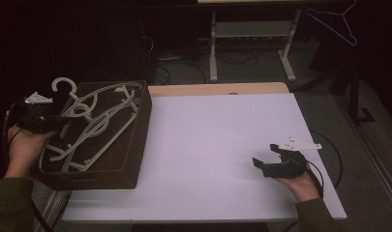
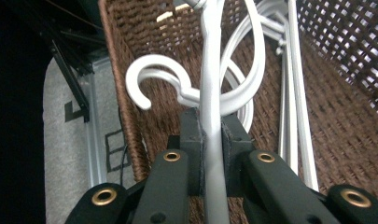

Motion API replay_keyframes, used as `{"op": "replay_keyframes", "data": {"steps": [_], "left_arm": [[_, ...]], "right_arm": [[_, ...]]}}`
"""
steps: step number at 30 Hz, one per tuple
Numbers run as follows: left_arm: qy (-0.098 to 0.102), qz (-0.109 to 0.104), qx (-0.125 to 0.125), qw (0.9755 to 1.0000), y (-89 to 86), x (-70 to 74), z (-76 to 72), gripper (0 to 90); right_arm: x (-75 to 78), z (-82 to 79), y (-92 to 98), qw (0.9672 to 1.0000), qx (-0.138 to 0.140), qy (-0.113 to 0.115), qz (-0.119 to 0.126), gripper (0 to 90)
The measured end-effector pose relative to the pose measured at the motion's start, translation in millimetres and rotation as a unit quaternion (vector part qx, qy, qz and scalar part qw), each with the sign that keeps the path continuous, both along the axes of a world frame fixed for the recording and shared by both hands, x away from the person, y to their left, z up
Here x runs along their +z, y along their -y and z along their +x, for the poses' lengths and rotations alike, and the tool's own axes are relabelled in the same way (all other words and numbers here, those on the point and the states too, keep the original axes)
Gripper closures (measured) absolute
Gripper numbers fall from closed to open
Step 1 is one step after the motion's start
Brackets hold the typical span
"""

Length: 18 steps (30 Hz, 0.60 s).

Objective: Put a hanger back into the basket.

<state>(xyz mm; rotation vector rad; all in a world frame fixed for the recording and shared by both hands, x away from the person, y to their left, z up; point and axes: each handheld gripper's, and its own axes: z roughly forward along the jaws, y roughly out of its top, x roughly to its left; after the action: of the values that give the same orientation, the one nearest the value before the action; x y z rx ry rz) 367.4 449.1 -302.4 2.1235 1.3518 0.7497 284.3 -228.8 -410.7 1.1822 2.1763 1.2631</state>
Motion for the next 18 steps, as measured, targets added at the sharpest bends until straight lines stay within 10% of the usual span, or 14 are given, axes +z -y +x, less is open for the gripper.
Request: {"op": "replay_keyframes", "data": {"steps": [18], "left_arm": [[-0.048,-0.004,0.007,0.9988,10.0,-44.0,10.8,82.2]], "right_arm": [[0.4,-0.3,0.2,1.0,-0.001,0.002,-0.003,13.6]]}}
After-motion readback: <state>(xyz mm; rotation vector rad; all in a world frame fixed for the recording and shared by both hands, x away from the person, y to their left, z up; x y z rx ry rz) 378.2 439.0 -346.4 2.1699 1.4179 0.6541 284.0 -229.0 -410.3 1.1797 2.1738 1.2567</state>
